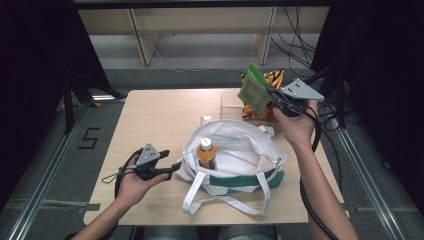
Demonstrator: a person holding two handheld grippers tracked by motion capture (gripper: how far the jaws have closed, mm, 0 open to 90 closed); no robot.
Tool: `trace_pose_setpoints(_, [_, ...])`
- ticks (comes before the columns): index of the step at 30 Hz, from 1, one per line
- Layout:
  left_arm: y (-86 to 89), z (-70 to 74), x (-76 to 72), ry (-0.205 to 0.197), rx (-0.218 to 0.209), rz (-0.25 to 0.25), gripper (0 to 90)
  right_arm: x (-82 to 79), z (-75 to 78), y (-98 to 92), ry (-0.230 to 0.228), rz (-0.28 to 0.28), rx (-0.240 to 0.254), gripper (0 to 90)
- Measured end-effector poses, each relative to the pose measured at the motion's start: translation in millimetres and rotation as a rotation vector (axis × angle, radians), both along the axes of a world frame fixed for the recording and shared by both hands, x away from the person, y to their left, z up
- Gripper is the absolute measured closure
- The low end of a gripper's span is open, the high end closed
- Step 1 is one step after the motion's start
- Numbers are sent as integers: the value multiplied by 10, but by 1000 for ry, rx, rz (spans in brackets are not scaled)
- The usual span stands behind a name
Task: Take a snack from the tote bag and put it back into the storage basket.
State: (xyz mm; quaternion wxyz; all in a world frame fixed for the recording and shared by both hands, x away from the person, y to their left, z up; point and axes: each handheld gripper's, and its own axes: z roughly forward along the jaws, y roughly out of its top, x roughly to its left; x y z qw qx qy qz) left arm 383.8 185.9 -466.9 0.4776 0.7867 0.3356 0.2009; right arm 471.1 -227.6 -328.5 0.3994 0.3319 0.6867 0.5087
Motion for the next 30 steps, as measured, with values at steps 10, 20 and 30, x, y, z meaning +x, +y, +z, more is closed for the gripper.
trace_pose_setpoints(10, [1, -2, 0, 1, 0, 0, 351, 118, -89, 8, 20, -3, 0, 900])
trace_pose_setpoints(20, [8, -4, 6, 0, 3, 1, 351, 201, -192, 25, 43, -10, -4, 900])
trace_pose_setpoints(30, [5, -3, 4, 1, 2, 0, 351, 268, -250, 34, 57, -24, -22, 900])
